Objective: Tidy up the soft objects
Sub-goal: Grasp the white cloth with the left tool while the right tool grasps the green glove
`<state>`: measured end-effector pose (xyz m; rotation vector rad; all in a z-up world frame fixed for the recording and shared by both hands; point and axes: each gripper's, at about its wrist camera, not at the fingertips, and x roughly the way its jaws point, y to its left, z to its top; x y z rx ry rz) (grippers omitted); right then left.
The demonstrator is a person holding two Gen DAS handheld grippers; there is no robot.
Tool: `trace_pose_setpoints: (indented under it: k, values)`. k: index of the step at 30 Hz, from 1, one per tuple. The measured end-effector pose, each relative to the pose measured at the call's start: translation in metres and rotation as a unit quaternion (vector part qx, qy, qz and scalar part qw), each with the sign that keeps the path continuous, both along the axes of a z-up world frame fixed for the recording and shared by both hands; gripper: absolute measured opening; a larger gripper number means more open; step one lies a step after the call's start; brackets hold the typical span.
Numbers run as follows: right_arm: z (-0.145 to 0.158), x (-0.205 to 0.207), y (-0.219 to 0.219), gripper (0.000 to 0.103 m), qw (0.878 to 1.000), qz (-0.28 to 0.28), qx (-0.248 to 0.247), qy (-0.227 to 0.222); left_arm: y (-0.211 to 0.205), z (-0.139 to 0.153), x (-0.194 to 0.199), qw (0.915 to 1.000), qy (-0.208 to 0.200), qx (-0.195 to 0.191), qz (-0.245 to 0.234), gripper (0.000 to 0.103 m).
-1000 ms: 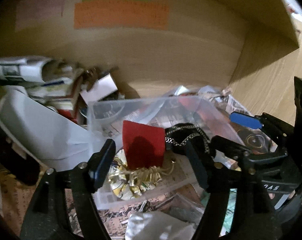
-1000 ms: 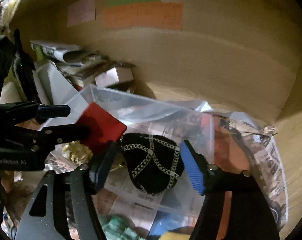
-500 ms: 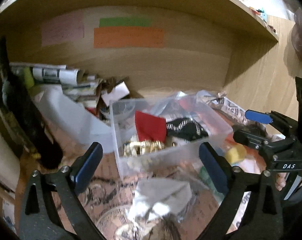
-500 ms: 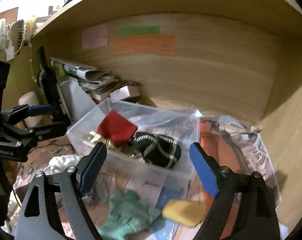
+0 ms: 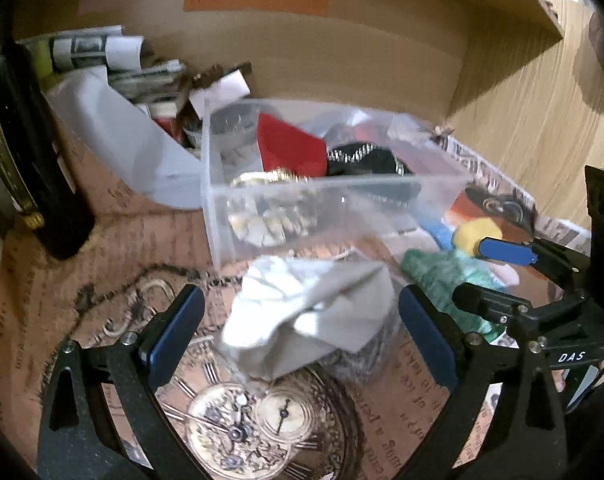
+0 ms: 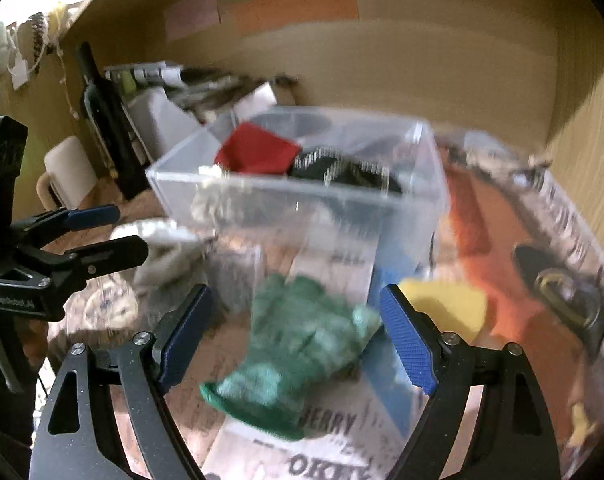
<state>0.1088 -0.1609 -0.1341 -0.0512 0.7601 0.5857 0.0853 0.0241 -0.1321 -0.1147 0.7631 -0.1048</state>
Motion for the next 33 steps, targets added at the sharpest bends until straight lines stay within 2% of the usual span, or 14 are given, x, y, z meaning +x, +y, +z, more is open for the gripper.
trace_pose_setpoints:
  k: [7,9,13,16,18,19,24,33]
  values:
    - [-0.018,0.000,-0.002,0.082,0.999,0.004,0.003,0.035,0.002,-0.014,0.005,0.9998,0.011,-0.013,0.006,0.099]
    - [-0.019,0.000,-0.005,0.071,0.999,0.001,0.007,0.036,0.002,-0.015,0.005,0.9998,0.006,-0.015,0.008,0.098]
    - [-0.021,0.000,-0.006,0.057,0.999,-0.002,0.006,0.035,0.000,-0.018,0.008,0.9998,0.010,-0.017,-0.006,0.078]
    - [-0.022,-0.003,-0.002,0.043,1.000,0.002,-0.001,0.027,-0.001,-0.020,0.009,0.9996,0.013,-0.022,-0.009,0.065]
    - [-0.022,-0.005,0.000,0.028,1.000,0.005,-0.003,0.023,0.000,-0.019,0.008,0.9997,0.008,-0.022,-0.004,0.060]
    - [-0.022,-0.005,0.000,0.025,1.000,0.007,-0.003,0.022,0.001,-0.018,0.007,0.9998,0.004,-0.021,-0.001,0.057]
    - [-0.016,-0.006,-0.003,0.022,1.000,0.005,0.007,0.012,0.004,-0.012,0.000,0.9998,-0.007,-0.017,0.010,0.045]
    - [0.015,-0.010,-0.011,0.022,0.999,-0.005,0.032,-0.033,0.011,0.027,-0.018,0.9975,-0.066,-0.008,0.024,0.044]
